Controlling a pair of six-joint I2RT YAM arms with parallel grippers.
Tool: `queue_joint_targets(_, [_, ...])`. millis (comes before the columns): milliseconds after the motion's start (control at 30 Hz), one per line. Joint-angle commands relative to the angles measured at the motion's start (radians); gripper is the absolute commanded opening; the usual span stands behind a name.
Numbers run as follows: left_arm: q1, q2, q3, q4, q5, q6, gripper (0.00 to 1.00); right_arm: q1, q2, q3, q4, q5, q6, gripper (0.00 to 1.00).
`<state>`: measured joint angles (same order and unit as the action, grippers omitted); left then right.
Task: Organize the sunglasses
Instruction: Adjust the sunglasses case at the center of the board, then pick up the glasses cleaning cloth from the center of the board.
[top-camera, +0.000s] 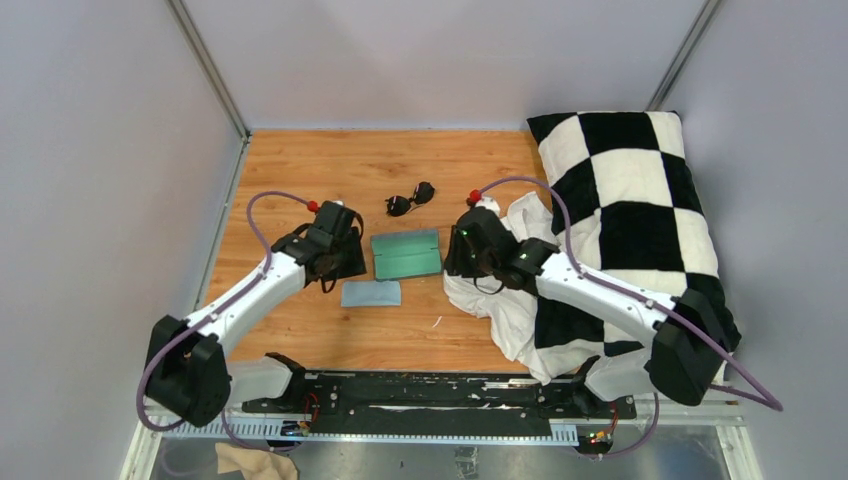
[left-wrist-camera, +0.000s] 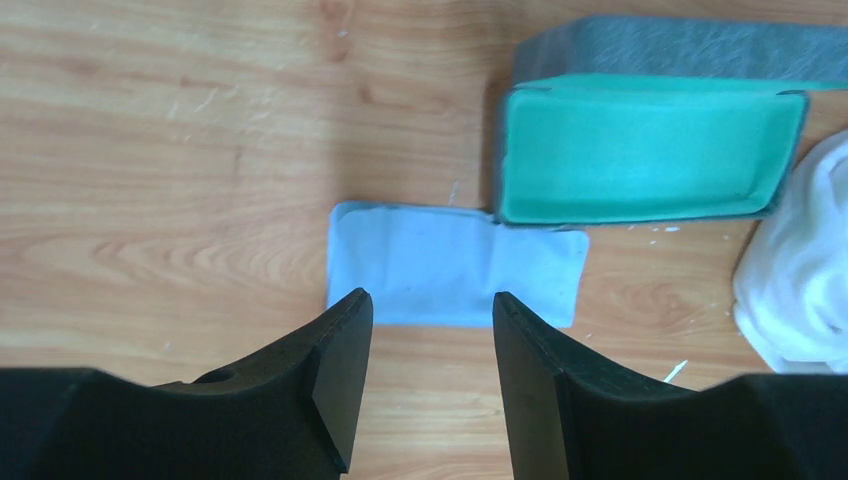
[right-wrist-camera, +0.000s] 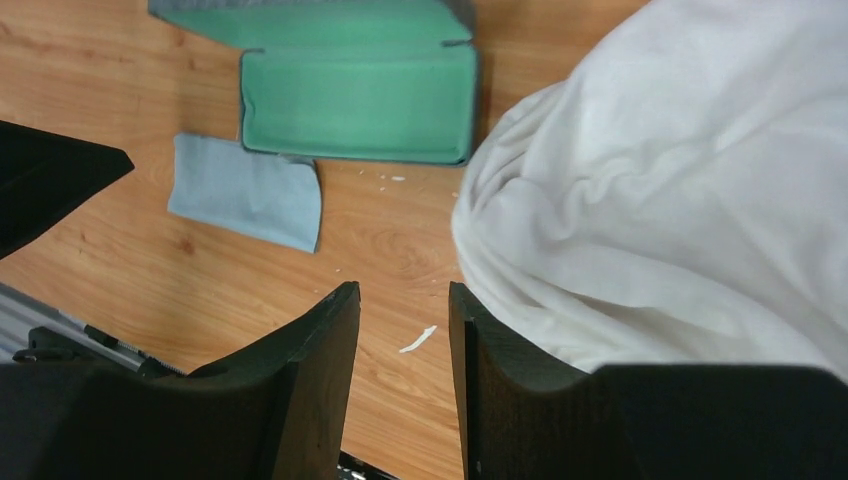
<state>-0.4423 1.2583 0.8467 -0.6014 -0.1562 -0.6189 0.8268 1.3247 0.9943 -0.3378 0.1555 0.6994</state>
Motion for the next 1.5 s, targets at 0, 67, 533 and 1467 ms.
queue_joint_targets(0, [0.022, -0.108, -0.084, -0.081, -0.083, -0.03, 0.56, 0.079, 0.078, -0.042, 0.126, -0.029, 0.073, 0.43])
queue_joint_targets(67, [0.049, -0.153, -0.127, -0.083, -0.079, -0.031, 0.58, 0.111, 0.116, -0.065, 0.185, -0.006, 0.109, 0.41])
queue_joint_targets(533, [0.158, -0.083, -0.325, 0.168, 0.148, -0.059, 0.55, 0.138, 0.248, -0.032, 0.225, -0.051, 0.138, 0.39])
queue_joint_targets(1467, [0.206, -0.022, -0.391, 0.241, 0.209, -0.044, 0.1, 0.167, 0.29, -0.006, 0.235, -0.065, 0.159, 0.45])
